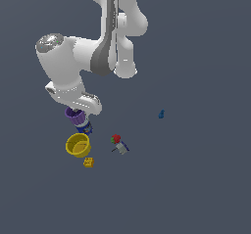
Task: Pick up a designated object from a clutter of objects.
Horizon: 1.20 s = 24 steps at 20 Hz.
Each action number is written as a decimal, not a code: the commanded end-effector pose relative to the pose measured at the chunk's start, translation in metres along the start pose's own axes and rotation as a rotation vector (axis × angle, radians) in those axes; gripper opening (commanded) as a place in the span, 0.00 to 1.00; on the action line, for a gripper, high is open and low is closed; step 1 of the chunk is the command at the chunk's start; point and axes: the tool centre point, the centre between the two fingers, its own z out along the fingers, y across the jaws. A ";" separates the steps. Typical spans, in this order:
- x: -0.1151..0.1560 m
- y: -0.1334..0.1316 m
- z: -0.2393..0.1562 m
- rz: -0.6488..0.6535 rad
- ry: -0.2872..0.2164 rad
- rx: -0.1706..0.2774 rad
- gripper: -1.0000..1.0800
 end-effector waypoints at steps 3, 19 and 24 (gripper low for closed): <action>0.000 0.001 0.010 0.001 0.000 0.000 0.62; 0.000 0.001 0.005 0.002 0.002 -0.001 0.00; -0.002 0.002 -0.015 0.002 0.002 -0.001 0.00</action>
